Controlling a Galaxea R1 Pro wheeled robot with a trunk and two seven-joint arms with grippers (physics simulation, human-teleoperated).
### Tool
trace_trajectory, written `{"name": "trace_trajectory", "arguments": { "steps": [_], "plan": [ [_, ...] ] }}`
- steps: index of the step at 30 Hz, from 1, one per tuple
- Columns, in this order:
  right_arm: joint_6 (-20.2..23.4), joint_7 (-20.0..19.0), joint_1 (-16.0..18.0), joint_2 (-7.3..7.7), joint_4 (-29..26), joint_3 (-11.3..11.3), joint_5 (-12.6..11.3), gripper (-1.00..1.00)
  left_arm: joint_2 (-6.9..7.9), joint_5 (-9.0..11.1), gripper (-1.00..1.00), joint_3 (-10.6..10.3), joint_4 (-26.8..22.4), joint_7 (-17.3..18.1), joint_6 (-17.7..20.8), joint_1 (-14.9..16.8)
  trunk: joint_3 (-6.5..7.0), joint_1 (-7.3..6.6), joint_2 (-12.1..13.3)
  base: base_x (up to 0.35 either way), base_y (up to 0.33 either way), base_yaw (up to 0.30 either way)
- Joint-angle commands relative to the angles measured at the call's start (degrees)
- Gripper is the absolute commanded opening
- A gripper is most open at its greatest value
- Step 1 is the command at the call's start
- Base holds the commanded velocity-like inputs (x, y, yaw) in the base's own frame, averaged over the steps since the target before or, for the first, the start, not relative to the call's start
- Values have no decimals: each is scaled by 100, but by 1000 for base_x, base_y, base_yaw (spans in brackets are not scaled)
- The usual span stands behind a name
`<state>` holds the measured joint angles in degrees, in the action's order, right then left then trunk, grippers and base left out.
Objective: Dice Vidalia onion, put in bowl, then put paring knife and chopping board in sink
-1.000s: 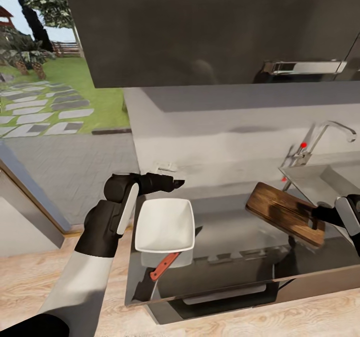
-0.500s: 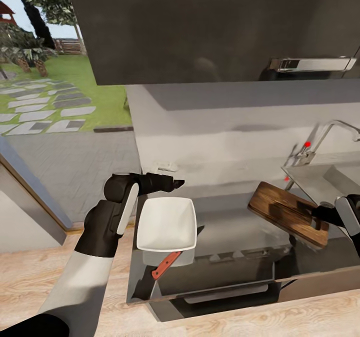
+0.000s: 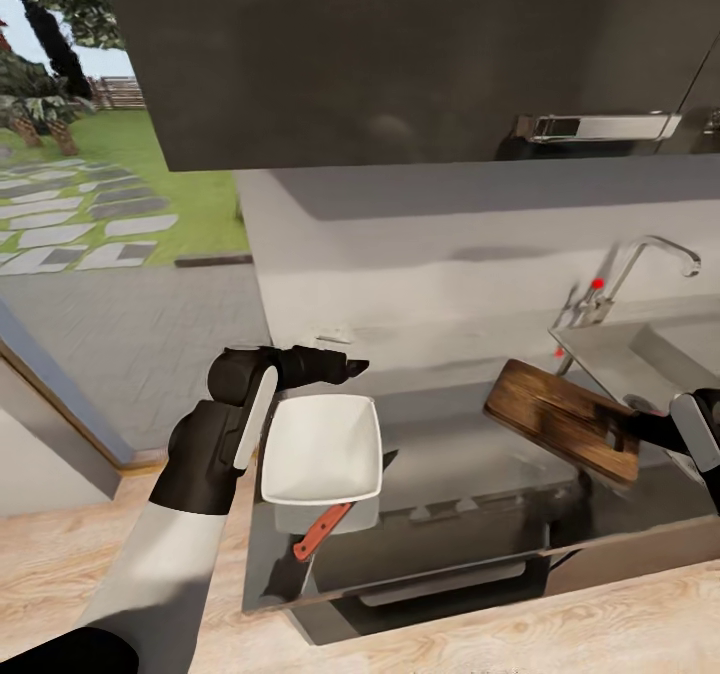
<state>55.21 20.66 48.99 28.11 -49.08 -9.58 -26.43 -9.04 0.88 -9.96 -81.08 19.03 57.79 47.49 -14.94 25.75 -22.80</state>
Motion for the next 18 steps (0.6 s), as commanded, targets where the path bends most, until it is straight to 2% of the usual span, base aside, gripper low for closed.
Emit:
{"name": "trace_trajectory", "arguments": {
  "steps": [1,7,18],
  "plan": [
    [14,52,5,1,-5,0,-59,100,-2,8,100,3,-4,5,31,5,-11,3,-12,0,0,-248],
    [15,52,6,1,-5,0,-60,100,-2,8,100,3,-4,5,31,5,-11,3,-12,0,0,-105],
    [15,52,6,1,-5,0,-62,100,-2,8,100,3,-4,5,31,5,-26,3,-12,0,0,-12]
  ]
}}
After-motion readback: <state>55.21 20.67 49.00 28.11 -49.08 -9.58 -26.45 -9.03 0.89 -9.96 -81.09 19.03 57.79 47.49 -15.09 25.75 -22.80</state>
